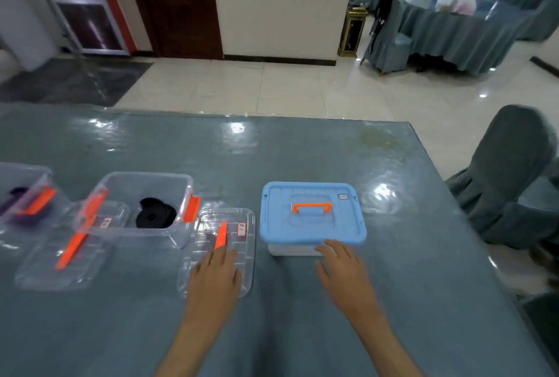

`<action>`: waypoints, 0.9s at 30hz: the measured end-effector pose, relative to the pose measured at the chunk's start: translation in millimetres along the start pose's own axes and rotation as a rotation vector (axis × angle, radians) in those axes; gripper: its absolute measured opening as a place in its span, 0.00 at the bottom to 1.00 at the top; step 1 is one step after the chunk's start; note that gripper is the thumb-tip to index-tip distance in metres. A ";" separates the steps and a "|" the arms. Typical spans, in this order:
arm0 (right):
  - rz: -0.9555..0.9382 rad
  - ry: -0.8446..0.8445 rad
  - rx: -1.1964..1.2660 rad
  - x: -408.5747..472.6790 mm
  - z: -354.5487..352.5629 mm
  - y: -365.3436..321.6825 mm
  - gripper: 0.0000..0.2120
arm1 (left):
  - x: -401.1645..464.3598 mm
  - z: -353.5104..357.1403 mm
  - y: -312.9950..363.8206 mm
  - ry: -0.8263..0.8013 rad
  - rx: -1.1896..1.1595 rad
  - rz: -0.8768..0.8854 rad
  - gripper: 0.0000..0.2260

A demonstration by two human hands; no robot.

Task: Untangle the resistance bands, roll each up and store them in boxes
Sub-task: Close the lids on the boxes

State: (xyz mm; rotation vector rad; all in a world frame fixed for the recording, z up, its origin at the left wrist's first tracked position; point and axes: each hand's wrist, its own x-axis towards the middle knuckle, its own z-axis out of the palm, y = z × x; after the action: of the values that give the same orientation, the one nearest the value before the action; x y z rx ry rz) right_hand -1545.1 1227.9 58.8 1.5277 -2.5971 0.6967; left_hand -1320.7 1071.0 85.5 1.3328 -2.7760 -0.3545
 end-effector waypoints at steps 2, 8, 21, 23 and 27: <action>-0.022 -0.055 -0.009 -16.8 -0.7 -21.6 0.14 | -28.0 0.5 -4.8 0.016 0.017 -0.011 0.21; -0.013 -0.182 0.058 -53.3 6.6 -63.7 0.08 | -84.5 3.7 -19.6 -0.024 0.075 -0.068 0.18; 0.095 -0.333 0.007 -62.7 69.7 -166.9 0.16 | -90.0 -19.5 -150.4 0.022 0.044 -0.059 0.18; 0.139 -0.356 -0.011 -59.5 84.8 -184.0 0.16 | -81.2 -21.0 -180.5 0.023 0.039 -0.013 0.19; 0.258 -0.389 -0.029 -53.9 105.2 -219.4 0.15 | -63.4 -34.3 -239.8 -0.002 -0.009 0.034 0.20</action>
State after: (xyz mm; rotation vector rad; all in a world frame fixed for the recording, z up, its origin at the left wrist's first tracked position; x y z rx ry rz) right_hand -1314.1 1139.5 27.8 1.4598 -3.1132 0.4036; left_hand -1092.7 968.8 69.3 1.2831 -2.7914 -0.3660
